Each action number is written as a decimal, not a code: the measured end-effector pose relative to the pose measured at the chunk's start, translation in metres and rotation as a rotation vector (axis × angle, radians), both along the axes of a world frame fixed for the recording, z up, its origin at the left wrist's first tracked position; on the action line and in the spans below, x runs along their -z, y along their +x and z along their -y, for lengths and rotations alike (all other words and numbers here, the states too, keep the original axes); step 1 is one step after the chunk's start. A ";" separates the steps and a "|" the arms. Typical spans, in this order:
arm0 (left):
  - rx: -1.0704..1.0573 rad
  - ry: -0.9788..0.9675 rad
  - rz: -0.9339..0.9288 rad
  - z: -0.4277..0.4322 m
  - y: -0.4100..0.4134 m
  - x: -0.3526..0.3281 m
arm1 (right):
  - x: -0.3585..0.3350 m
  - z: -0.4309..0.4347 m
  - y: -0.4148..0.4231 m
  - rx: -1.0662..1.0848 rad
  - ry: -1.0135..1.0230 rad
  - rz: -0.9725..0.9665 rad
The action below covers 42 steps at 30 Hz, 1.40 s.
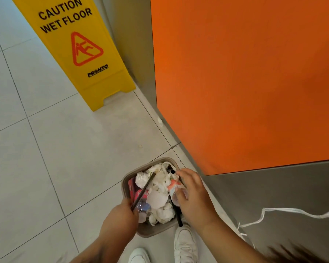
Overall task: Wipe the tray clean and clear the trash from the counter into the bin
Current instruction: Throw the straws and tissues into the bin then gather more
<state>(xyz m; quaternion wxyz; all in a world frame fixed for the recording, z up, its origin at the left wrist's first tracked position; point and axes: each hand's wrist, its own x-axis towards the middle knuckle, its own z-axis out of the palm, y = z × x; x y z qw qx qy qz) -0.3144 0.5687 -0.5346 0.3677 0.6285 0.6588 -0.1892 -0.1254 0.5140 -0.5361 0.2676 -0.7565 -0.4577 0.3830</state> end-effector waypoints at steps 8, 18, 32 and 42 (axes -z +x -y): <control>0.151 -0.097 -0.170 -0.014 0.012 0.014 | -0.002 0.000 0.003 -0.013 -0.012 0.009; -0.052 -0.099 -0.064 -0.026 0.028 0.021 | -0.013 -0.008 0.005 0.013 0.065 -0.001; -0.020 -0.059 0.155 -0.007 0.045 0.016 | -0.023 -0.002 0.004 0.020 0.047 -0.013; 0.104 -0.093 0.184 -0.018 0.039 -0.014 | -0.053 -0.006 0.003 0.043 0.086 -0.026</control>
